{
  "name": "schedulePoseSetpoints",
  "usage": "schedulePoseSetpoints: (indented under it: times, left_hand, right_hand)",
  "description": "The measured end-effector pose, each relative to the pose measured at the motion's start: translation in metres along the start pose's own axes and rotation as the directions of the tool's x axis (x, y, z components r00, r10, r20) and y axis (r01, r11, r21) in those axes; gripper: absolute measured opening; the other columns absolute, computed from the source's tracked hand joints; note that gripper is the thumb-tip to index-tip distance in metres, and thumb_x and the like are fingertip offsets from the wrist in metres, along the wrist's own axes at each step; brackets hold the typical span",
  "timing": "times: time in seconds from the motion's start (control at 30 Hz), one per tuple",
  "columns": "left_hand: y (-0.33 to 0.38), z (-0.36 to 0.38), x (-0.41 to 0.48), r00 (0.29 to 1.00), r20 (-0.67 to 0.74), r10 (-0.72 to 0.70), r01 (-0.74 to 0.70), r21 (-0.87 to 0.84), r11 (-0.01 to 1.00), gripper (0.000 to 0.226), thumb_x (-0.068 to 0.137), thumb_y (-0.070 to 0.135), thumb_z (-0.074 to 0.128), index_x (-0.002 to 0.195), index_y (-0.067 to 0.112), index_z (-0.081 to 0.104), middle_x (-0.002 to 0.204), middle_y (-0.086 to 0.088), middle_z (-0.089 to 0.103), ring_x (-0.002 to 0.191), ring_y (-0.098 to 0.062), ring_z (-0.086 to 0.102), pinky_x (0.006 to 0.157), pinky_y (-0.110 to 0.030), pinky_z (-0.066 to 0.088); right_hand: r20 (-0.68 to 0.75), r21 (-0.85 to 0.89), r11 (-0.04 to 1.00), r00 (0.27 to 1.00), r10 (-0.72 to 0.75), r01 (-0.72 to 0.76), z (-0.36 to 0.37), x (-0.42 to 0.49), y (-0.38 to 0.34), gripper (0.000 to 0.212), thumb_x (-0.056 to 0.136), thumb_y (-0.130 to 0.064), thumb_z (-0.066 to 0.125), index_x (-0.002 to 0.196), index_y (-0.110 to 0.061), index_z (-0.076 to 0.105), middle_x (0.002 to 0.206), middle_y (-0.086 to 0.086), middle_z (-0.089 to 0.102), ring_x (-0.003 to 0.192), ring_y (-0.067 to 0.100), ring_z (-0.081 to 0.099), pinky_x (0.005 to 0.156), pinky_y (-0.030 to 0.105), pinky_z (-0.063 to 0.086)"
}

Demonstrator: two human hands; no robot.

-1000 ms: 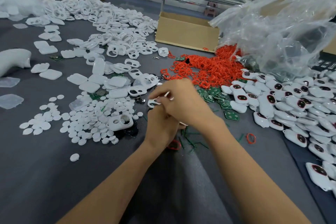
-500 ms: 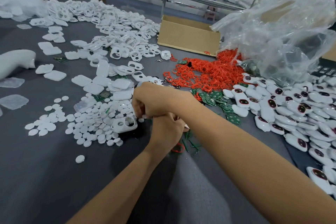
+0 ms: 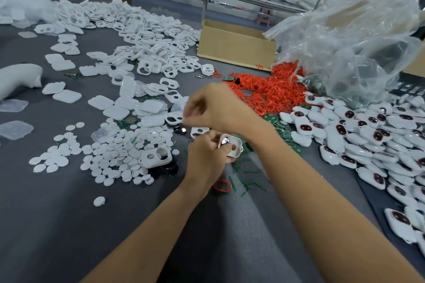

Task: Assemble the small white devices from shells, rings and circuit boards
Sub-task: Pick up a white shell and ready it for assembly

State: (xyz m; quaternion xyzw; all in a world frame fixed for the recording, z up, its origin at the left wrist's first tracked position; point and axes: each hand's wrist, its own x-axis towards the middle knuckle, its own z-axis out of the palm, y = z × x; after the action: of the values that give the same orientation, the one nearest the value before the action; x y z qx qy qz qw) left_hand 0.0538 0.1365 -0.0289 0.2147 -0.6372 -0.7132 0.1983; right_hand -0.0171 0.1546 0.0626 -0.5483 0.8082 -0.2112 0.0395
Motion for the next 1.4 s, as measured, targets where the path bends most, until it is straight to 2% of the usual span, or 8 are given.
schedulePoseSetpoints:
  times: [0.07, 0.13, 0.37, 0.6, 0.93, 1.2, 1.33, 1.4]
  left_hand:
    - [0.000, -0.003, 0.004, 0.998, -0.055, -0.033, 0.028, -0.092, 0.995, 0.019, 0.087, -0.006, 0.062, 0.081, 0.012, 0.066, 0.091, -0.016, 0.073, 0.086, -0.024, 0.072, 0.069, -0.030, 0.061]
    - [0.000, -0.003, 0.006, 0.993, -0.099, -0.067, 0.052, -0.145, 0.988, 0.017, 0.087, -0.007, 0.061, 0.082, 0.008, 0.066, 0.095, -0.020, 0.072, 0.089, -0.028, 0.072, 0.070, -0.029, 0.061]
    - [0.001, -0.004, 0.005, 0.990, -0.105, -0.099, 0.077, -0.194, 0.978, 0.007, 0.087, -0.007, 0.062, 0.089, -0.002, 0.067, 0.089, -0.019, 0.072, 0.077, -0.021, 0.073, 0.075, -0.031, 0.060]
    - [0.004, -0.005, 0.004, 0.990, -0.074, -0.118, 0.098, -0.225, 0.969, 0.013, 0.086, -0.005, 0.062, 0.079, 0.005, 0.066, 0.075, -0.007, 0.070, 0.069, -0.019, 0.071, 0.072, -0.030, 0.061]
    - [0.004, -0.008, 0.004, 0.993, -0.002, -0.118, 0.115, -0.220, 0.969, 0.012, 0.085, -0.007, 0.062, 0.082, 0.004, 0.066, 0.073, -0.003, 0.072, 0.065, -0.017, 0.071, 0.071, -0.031, 0.061]
    - [0.001, -0.009, 0.004, 0.997, -0.005, -0.079, 0.075, -0.260, 0.963, 0.009, 0.085, -0.008, 0.064, 0.089, 0.001, 0.066, 0.078, -0.010, 0.074, 0.069, -0.018, 0.073, 0.066, -0.024, 0.059]
    - [0.002, -0.007, 0.004, 0.996, -0.047, -0.078, 0.062, -0.276, 0.959, 0.014, 0.085, -0.010, 0.064, 0.089, 0.003, 0.067, 0.083, -0.013, 0.074, 0.071, -0.019, 0.073, 0.064, -0.022, 0.058]
    - [0.002, -0.006, 0.005, 0.994, -0.067, -0.089, 0.068, -0.274, 0.959, 0.016, 0.085, -0.011, 0.063, 0.088, 0.004, 0.067, 0.084, -0.014, 0.072, 0.069, -0.018, 0.073, 0.061, -0.021, 0.058]
  right_hand:
    - [-0.230, 0.095, 0.995, 0.971, 0.064, -0.043, -0.011, -0.024, 0.014, 0.006, 0.073, -0.015, 0.079, 0.077, -0.012, 0.076, 0.067, -0.002, 0.070, 0.054, -0.003, 0.057, 0.063, 0.010, 0.047]
    - [-0.330, 0.115, 0.989, 0.936, 0.122, -0.088, -0.011, -0.051, 0.029, 0.006, 0.074, -0.013, 0.078, 0.077, -0.010, 0.075, 0.066, 0.001, 0.070, 0.056, 0.006, 0.060, 0.062, 0.013, 0.047]
    - [-0.378, 0.006, 0.996, 0.922, 0.086, -0.090, 0.023, -0.089, 0.054, 0.010, 0.077, -0.015, 0.077, 0.083, -0.010, 0.073, 0.074, 0.001, 0.067, 0.066, 0.012, 0.056, 0.066, 0.026, 0.047]
    - [-0.383, -0.058, 0.995, 0.922, 0.049, -0.077, 0.032, -0.090, 0.056, 0.010, 0.084, -0.022, 0.071, 0.091, -0.016, 0.071, 0.089, -0.003, 0.060, 0.083, 0.018, 0.058, 0.069, 0.041, 0.049]
    - [-0.454, 0.148, 0.983, 0.876, 0.161, -0.104, 0.035, -0.087, 0.055, 0.008, 0.070, -0.008, 0.081, 0.074, -0.008, 0.074, 0.079, 0.002, 0.061, 0.074, 0.019, 0.058, 0.069, 0.037, 0.047]
    - [-0.384, 0.276, 0.949, 0.887, 0.256, -0.154, 0.032, -0.090, 0.052, 0.012, 0.074, -0.004, 0.078, 0.084, -0.012, 0.077, 0.085, -0.002, 0.061, 0.074, 0.006, 0.058, 0.069, 0.011, 0.041]
    - [-0.345, 0.415, 0.903, 0.898, 0.273, -0.115, 0.024, -0.098, 0.052, 0.025, 0.082, 0.002, 0.068, 0.093, -0.020, 0.075, 0.094, -0.002, 0.068, 0.082, 0.014, 0.064, 0.075, 0.025, 0.050]
    - [-0.400, 0.473, 0.872, 0.850, 0.342, -0.128, 0.018, -0.101, 0.058, 0.032, 0.087, 0.003, 0.061, 0.094, -0.026, 0.071, 0.093, -0.003, 0.071, 0.082, 0.017, 0.067, 0.076, 0.032, 0.052]
